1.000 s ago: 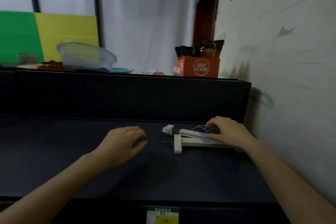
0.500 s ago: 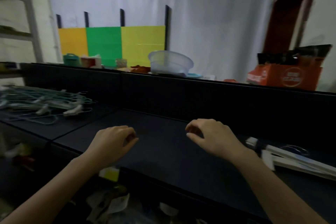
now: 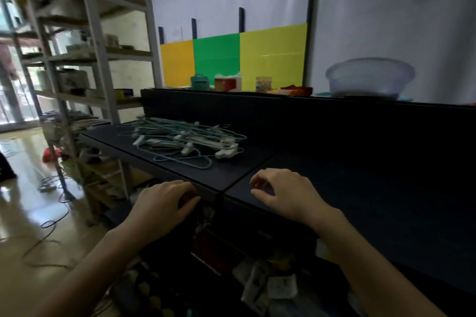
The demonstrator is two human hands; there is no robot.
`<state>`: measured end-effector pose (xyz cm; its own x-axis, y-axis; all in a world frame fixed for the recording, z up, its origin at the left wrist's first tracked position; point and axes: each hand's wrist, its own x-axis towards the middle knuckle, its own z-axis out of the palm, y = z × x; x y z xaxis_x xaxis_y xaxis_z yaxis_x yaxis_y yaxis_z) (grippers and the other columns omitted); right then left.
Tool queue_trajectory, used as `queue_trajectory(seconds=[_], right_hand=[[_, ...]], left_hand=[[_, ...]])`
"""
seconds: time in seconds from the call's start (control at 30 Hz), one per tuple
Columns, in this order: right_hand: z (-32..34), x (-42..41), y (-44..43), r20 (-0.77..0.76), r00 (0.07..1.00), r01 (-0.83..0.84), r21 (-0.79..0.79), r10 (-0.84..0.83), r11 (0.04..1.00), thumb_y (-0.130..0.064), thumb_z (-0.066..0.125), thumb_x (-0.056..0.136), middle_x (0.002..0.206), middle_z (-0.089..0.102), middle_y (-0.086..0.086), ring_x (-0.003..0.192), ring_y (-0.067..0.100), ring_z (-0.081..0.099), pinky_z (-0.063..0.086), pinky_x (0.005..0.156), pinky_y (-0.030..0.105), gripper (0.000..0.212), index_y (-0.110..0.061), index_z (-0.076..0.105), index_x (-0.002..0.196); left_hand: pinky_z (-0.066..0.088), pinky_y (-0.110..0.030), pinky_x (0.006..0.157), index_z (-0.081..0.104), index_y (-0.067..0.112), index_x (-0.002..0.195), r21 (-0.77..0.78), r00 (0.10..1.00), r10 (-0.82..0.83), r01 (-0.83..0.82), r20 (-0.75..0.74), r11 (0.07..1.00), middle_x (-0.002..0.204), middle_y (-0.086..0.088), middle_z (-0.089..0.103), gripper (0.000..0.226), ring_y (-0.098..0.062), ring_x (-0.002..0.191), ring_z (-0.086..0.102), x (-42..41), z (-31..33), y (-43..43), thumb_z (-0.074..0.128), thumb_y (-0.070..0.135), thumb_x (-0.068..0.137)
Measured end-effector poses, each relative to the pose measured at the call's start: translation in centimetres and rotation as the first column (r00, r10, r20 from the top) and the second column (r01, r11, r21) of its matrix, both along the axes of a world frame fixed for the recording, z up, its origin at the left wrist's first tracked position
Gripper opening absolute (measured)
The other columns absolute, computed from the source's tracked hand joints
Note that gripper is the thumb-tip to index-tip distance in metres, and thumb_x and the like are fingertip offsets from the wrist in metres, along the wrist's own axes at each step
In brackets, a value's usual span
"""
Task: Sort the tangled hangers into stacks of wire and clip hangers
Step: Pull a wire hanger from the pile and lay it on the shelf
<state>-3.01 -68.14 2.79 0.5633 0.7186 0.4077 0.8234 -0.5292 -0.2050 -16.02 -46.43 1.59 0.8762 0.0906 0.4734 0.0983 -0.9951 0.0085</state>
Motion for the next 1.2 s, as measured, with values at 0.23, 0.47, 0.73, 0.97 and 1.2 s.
queue_trajectory(seconds=[0.23, 0.47, 0.73, 0.97, 1.2], right_hand=[[0.9, 1.0, 8.7, 0.003, 0.999, -0.047, -0.017, 0.047, 0.999, -0.045, 0.051, 0.090, 0.098, 0.059, -0.016, 0.089, 0.007, 0.057, 0.042, 0.067, 0.026, 0.021, -0.034, 0.058, 0.107], [2.6, 4.5, 15.8, 0.012, 1.000, -0.022, -0.095, 0.024, 0.995, -0.042, 0.052, 0.091, 0.091, 0.057, -0.011, 0.086, 0.010, 0.056, 0.042, 0.066, 0.026, 0.020, -0.031, 0.059, 0.106], [6.3, 12.9, 22.5, 0.029, 0.987, 0.159, -0.131, -0.157, 0.979, -0.042, 0.050, 0.091, 0.106, 0.062, -0.005, 0.095, 0.017, 0.058, 0.050, 0.074, 0.032, 0.025, -0.028, 0.058, 0.110], [5.6, 19.8, 26.5, -0.062, 0.955, 0.276, -0.186, -0.292, 0.943, -0.048, 0.053, 0.088, 0.126, 0.051, 0.005, 0.111, 0.021, 0.052, 0.044, 0.089, 0.033, 0.051, -0.017, 0.046, 0.129], [4.3, 23.5, 28.2, -0.318, 0.864, 0.267, -0.370, -0.391, 0.890, -0.062, 0.051, 0.082, 0.153, 0.025, 0.007, 0.137, 0.024, 0.030, 0.028, 0.107, 0.030, 0.085, -0.014, 0.021, 0.146]], left_hand=[[0.041, -0.021, 0.063, 0.059, 0.031, 0.105, -0.027, 0.997, 0.069, -0.068, 0.040, 0.997, 0.098, 0.015, 0.061, 0.027, -0.006, 0.091, 0.058, -1.2, -0.4, 7.4, 0.044, 0.047, 0.090], [0.041, -0.023, 0.071, 0.062, 0.026, 0.104, -0.052, 0.993, 0.050, -0.045, 0.106, 0.998, 0.100, 0.010, 0.062, 0.027, -0.010, 0.097, 0.056, 1.2, -0.5, 13.8, 0.047, 0.043, 0.090], [0.040, -0.022, 0.066, 0.061, 0.025, 0.102, -0.030, 0.994, -0.056, 0.059, 0.096, 0.998, 0.091, 0.012, 0.055, 0.026, -0.008, 0.090, 0.053, 8.4, 2.5, 22.6, 0.047, 0.043, 0.090], [0.037, -0.019, 0.062, 0.061, 0.026, 0.103, -0.033, 0.987, -0.101, 0.106, 0.126, 0.994, 0.095, 0.012, 0.058, 0.026, -0.004, 0.085, 0.046, 14.1, 3.1, 29.2, 0.046, 0.044, 0.091], [0.037, -0.021, 0.071, 0.063, 0.022, 0.104, -0.055, 0.970, -0.187, 0.198, 0.153, 0.979, 0.102, 0.007, 0.060, 0.025, -0.012, 0.099, 0.053, 18.6, 2.8, 33.8, 0.049, 0.039, 0.091]])
